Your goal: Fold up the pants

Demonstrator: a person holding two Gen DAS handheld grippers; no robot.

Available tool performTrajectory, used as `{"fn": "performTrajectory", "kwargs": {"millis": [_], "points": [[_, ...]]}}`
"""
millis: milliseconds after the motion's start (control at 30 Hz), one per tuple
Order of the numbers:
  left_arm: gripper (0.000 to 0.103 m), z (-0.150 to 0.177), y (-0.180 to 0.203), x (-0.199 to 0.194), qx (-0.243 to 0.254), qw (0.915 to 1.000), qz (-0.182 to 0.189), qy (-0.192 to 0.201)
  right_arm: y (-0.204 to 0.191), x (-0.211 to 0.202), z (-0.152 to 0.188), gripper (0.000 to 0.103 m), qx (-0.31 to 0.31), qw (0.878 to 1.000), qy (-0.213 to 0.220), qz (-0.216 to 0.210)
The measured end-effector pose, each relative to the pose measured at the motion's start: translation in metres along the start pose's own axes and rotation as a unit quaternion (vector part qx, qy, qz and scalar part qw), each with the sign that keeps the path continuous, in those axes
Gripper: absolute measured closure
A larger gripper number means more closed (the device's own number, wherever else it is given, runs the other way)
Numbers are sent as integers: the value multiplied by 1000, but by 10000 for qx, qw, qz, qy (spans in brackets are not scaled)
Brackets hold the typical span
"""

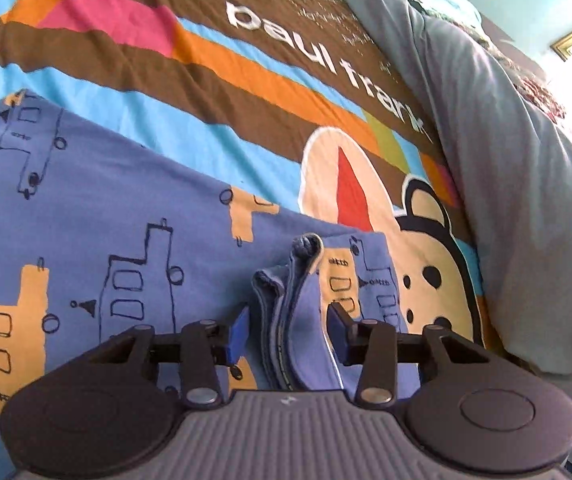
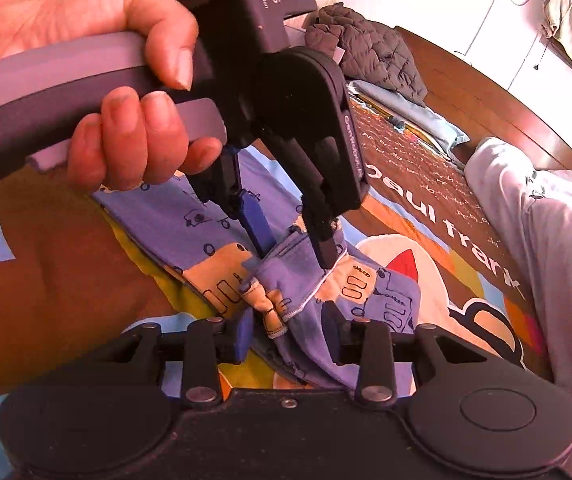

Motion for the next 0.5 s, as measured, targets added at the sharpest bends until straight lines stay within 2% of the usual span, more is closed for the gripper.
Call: {"fn": "performTrajectory", "kwargs": {"millis": [33,133,167,200,233,333,500], "points": [[78,0,0,0,-8,10000,-18,53,0,0,0,65,6,10000,3,4],[90,1,1,-2,17,9998,-83,189,1,2,0,68,3,10000,11,71],[91,1,2,-3,27,9997,-76,222,-1,-1,0,69,-13,10000,10,91],[92,1,3,-4,37,9997,-71,236,-2,0,0,75,-45,9999,10,107],[92,1,5,-5,69,9996,-45,265,-3,0,0,87,-89,9999,16,130],[93,-2,10,-11,281,9990,-139,307,-9,-2,-1,89,-319,9990,121,304],[94,-12,14,-30,426,9984,28,377,-21,-7,-6,90,-786,9947,251,610]]}}
Point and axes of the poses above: each gripper's, at about its wrist camera, not at the fingertips, and x roughly the way its jaws point, y to its right, z to its underside, the point moved 6 cm from there along x, roughly the way its jaws point, and after that the axes turned 3 degrees about z, right-handed, at the moved point
